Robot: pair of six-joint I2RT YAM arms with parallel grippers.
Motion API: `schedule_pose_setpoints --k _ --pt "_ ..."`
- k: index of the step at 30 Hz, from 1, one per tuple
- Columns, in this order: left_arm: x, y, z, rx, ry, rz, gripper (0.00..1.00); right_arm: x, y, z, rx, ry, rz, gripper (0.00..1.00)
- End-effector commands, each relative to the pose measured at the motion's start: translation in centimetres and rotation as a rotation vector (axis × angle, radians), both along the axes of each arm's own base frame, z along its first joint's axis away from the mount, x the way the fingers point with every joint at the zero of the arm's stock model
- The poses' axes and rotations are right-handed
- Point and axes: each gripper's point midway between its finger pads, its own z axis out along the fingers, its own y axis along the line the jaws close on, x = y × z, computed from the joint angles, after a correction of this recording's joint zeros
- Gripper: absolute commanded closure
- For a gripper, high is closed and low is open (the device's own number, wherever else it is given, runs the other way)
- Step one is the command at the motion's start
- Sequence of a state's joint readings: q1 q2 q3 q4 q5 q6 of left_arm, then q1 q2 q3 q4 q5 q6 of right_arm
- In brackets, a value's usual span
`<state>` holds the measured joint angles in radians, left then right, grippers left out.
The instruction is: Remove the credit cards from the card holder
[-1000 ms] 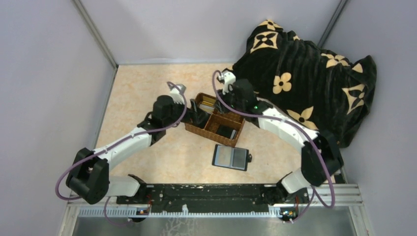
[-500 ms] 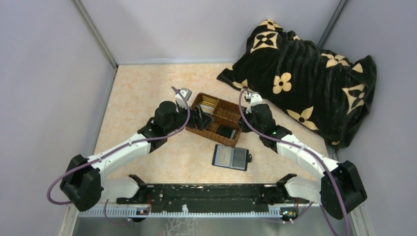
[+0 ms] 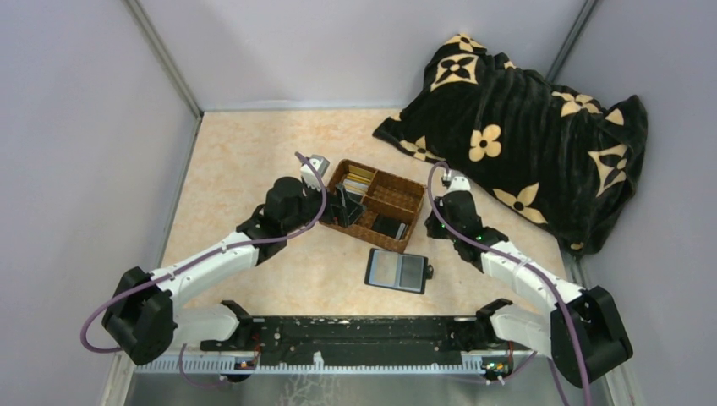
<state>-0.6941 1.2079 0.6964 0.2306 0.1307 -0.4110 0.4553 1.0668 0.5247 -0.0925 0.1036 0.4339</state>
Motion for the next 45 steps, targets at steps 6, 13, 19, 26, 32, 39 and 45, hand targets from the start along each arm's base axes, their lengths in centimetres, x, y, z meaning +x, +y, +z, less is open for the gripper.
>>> schedule_pose_setpoints --k 6,13,19,26,32,39,45 --pt "0.1 0.4 -0.4 0.014 -0.015 0.011 0.00 1.2 2.1 -0.3 0.094 -0.006 0.050 1.00" --pt "-0.1 1.0 0.1 0.014 -0.024 0.033 0.00 2.2 4.7 0.2 0.176 -0.011 0.128 1.00" --pt "-0.1 1.2 0.4 0.012 -0.031 0.042 0.00 3.6 6.0 0.5 0.195 -0.022 0.157 1.00" --pt "-0.3 1.4 0.4 0.016 -0.023 0.043 0.00 6.6 6.9 0.8 0.158 -0.043 0.165 1.00" --pt "-0.6 1.5 0.1 0.025 -0.013 0.038 0.00 8.7 8.9 0.7 0.200 -0.046 0.204 1.00" --pt "-2.2 -0.3 -0.9 0.049 0.028 -0.027 0.01 10.6 10.1 0.7 0.215 -0.059 0.217 1.00" --pt "-5.6 -4.6 -3.6 0.061 0.082 -0.159 0.09 10.5 5.4 3.1 0.183 -0.161 0.011 1.00"
